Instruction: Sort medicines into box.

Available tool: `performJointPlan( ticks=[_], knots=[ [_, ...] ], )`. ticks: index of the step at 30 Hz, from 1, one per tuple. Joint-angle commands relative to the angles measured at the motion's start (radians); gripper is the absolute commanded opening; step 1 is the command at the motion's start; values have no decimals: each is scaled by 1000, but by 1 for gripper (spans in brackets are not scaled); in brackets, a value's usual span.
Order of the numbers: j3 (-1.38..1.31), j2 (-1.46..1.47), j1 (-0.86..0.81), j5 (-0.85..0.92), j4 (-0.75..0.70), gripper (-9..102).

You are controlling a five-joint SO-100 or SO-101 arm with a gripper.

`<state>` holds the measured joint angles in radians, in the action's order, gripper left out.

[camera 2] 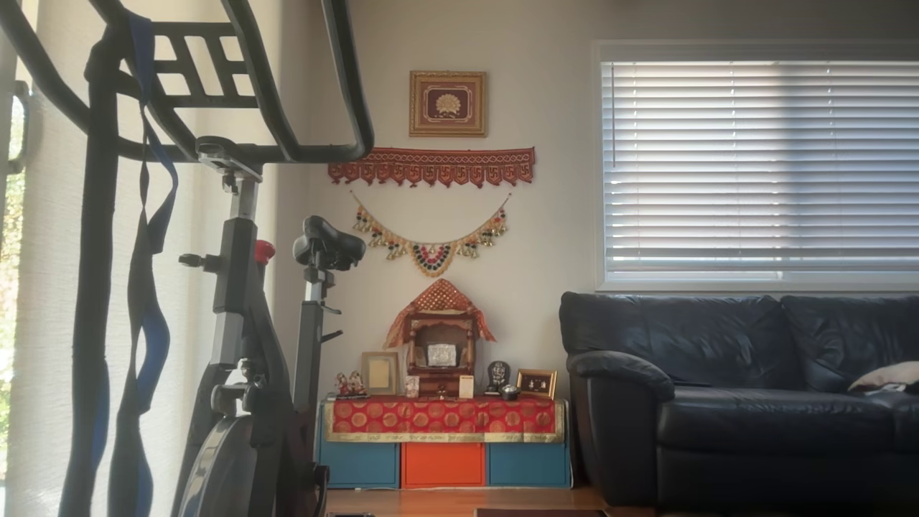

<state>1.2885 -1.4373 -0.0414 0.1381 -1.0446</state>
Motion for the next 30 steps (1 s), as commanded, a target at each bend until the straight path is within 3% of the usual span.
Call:
performJointPlan(
  ticks=[1, 12, 18, 23, 30],
  knots=[
    [-117, -41, 14, -3, -9, 20],
    [-146, -32, 14, -2, -49, 26],
    [-130, -67, 17, 11, -74, 18],
    [-109, -121, 29, 38, -118, 1],
    [-52, -224, 78, 101, -163, 1]
  ],
)
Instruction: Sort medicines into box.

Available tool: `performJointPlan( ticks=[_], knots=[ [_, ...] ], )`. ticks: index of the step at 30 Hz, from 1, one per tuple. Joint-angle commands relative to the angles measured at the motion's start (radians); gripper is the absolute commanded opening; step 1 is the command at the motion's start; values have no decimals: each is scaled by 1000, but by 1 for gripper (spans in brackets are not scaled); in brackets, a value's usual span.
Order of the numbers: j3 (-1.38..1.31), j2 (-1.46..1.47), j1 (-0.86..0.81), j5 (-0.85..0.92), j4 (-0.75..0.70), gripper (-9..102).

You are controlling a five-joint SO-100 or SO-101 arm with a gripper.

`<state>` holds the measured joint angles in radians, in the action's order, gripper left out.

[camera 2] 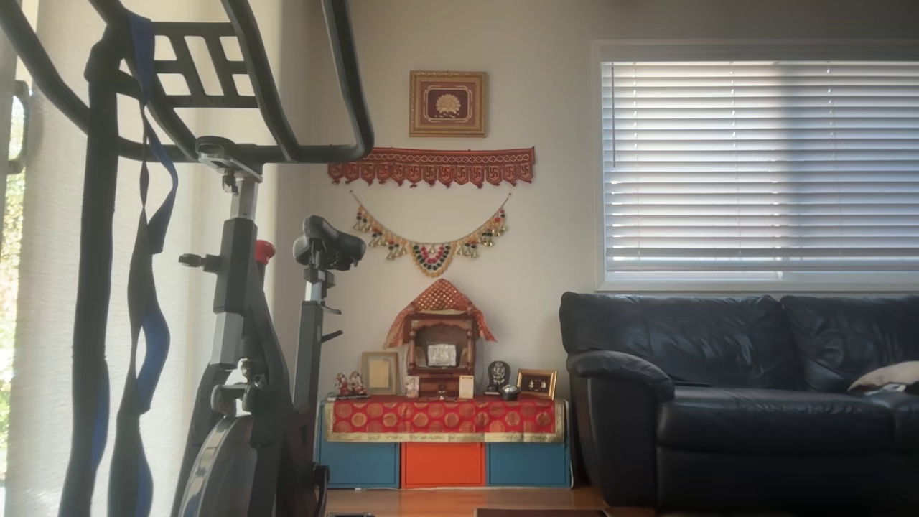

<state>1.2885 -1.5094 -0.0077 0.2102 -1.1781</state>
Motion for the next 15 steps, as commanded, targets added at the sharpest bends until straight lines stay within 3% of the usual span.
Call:
performJointPlan(
  ticks=[1, 5, 15],
  knots=[
    [-72, -153, 58, 43, -58, 1],
    [-120, -176, 127, 129, -166, 1],
    [-92, -249, 301, 342, -267, 1]
  ],
)
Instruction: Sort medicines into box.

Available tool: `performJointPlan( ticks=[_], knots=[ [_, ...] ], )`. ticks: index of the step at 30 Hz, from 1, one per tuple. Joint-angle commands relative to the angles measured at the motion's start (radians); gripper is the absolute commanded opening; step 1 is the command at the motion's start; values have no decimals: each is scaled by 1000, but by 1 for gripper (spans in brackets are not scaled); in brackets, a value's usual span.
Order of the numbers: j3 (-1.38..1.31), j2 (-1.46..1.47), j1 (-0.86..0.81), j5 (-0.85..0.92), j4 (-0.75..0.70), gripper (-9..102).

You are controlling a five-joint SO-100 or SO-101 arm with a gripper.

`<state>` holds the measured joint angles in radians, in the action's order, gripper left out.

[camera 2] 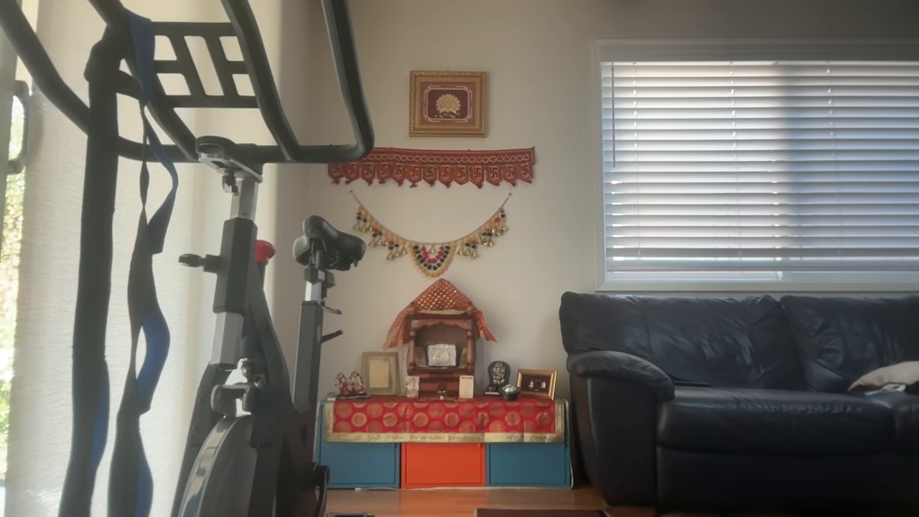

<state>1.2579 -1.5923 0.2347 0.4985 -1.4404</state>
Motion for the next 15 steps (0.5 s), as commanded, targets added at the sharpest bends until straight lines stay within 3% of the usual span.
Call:
performJointPlan(
  ticks=[1, 8, 15],
  knots=[
    [-28, -189, 81, 72, 5, 1],
    [252, -364, 189, 107, 189, 1],
    [419, -499, 249, 160, 233, 2]
  ],
)
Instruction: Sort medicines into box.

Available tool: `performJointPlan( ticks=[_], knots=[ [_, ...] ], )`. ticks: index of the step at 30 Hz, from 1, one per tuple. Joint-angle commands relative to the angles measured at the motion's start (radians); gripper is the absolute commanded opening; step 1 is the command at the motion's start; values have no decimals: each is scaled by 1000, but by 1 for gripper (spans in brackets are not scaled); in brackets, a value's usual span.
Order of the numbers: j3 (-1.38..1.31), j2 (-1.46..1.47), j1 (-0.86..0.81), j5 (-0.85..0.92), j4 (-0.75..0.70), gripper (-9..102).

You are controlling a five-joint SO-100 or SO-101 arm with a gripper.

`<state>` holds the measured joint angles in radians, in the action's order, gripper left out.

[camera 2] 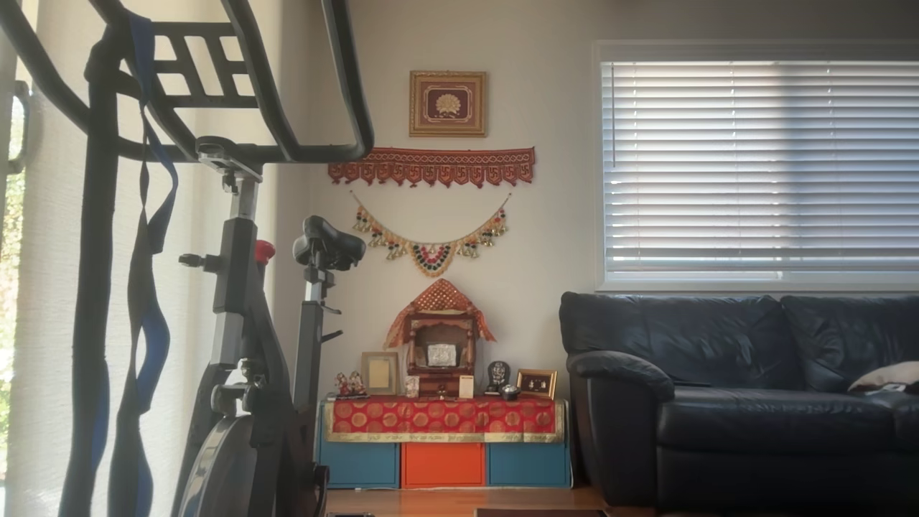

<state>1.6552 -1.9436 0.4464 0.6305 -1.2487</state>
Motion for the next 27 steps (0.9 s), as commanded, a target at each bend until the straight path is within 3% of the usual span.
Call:
performJointPlan(
  ticks=[1, 10, 18, 27],
  knots=[
    [64, -173, 40, 34, 72, 2],
    [290, -265, 44, 175, 167, 3],
    [558, -454, 67, 166, 368, 5],
    [666, -428, 64, 187, 511, 5]
  ],
)
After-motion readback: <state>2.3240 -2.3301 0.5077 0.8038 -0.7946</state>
